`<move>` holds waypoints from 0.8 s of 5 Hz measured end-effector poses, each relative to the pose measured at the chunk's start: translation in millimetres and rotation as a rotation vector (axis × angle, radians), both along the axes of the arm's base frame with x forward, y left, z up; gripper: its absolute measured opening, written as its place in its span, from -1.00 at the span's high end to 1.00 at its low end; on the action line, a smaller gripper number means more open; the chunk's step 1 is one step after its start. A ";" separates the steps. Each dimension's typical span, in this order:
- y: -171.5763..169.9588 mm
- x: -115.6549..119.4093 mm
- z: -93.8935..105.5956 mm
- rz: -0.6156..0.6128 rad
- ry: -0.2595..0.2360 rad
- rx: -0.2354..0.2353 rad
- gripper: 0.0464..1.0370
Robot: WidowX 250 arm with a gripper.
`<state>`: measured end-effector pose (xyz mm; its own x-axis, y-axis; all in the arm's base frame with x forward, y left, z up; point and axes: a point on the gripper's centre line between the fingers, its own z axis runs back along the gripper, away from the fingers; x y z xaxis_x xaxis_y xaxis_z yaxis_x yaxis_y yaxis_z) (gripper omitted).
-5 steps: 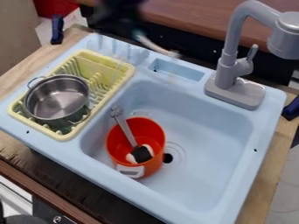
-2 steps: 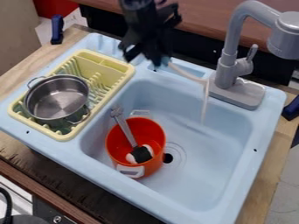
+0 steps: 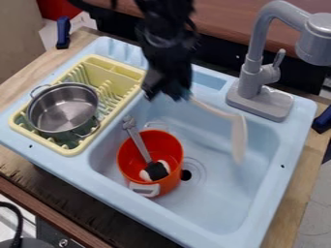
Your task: Move the spatula to the sink
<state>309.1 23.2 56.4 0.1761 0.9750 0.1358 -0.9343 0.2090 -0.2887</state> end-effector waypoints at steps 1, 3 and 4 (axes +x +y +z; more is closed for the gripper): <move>-15.4 -3.4 -6.2 0.037 0.003 0.010 0.63; -21.3 -7.6 -28.8 0.072 0.042 -0.009 0.63; -21.4 -6.1 -37.3 0.081 0.047 -0.049 0.63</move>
<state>302.9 1.8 19.1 0.1011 0.9916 0.0806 -0.9603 0.1184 -0.2527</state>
